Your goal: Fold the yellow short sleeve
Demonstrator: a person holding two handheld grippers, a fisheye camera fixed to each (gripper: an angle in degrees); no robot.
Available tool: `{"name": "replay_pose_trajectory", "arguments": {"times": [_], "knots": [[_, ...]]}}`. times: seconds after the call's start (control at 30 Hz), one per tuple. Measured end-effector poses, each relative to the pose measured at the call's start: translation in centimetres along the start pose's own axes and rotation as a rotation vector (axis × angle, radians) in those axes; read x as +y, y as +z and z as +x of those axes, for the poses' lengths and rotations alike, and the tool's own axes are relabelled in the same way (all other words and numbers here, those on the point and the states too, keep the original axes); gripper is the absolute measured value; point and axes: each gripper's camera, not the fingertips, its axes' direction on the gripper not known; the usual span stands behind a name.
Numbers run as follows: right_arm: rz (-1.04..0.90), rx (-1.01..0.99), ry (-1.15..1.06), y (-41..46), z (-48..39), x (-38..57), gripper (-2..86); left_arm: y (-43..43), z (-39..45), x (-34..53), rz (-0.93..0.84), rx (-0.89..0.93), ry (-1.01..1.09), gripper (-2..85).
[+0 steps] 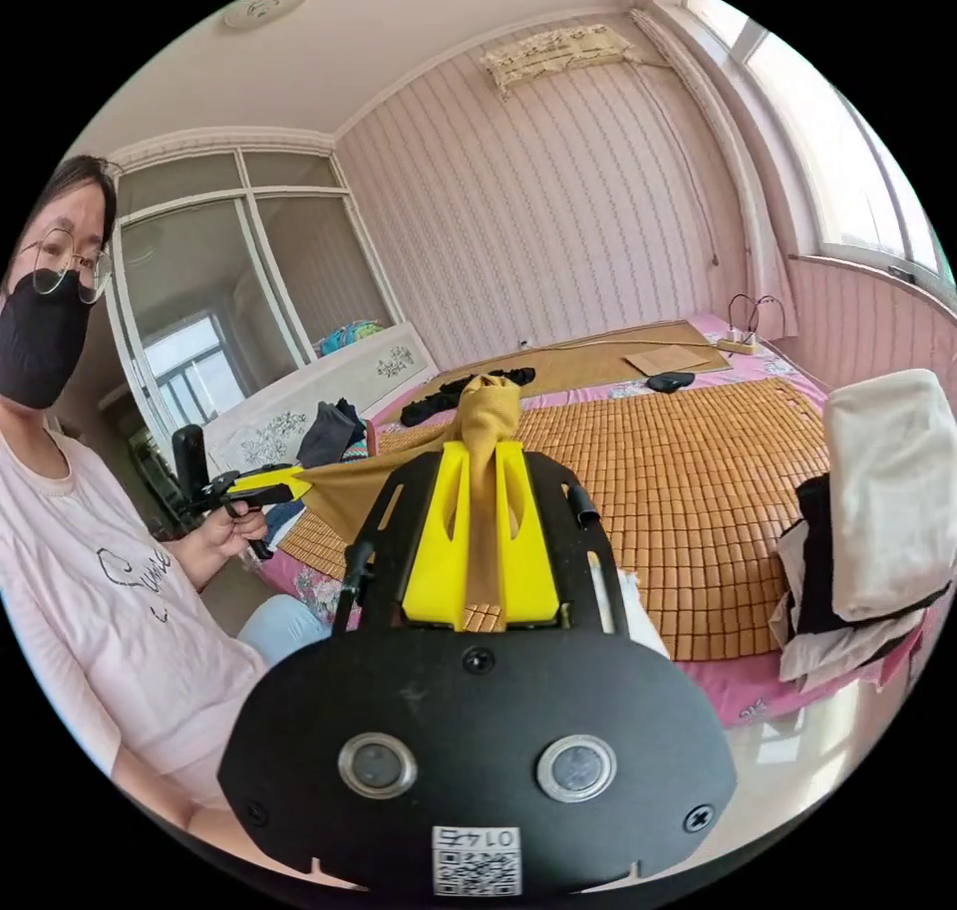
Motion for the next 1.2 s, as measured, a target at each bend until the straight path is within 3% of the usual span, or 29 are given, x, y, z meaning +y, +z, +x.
{"name": "replay_pose_trajectory", "arguments": {"times": [0.23,0.4,0.5,0.57,0.8,1.07,1.2], "knots": [[0.107,0.360,0.059,-17.9,6.0,-3.5,4.4,11.9,4.9,-12.9,0.090,0.350,0.123,-0.4],[-0.110,0.566,0.195,-17.5,18.2,-13.4,6.7,27.6,3.3,-23.5,0.051,0.303,-0.079,4.5],[-0.231,0.716,0.356,-15.3,24.7,-14.4,10.2,34.4,1.0,-23.9,-0.118,0.308,-0.159,7.6],[-0.232,0.713,0.386,-14.9,25.4,-12.9,12.9,35.1,-0.3,-21.8,-0.147,0.346,-0.178,7.9],[-0.181,0.652,0.298,-16.1,16.1,0.4,13.0,21.8,-3.4,-8.0,-0.105,0.114,-0.053,6.6],[-0.404,0.448,0.373,-10.3,3.4,12.6,10.9,2.4,-2.9,9.4,-0.151,-0.175,-0.230,5.0],[-0.490,0.335,0.195,-2.9,-6.2,11.7,10.9,-7.6,-1.8,17.2,-0.102,-0.396,-0.363,4.7]]}}
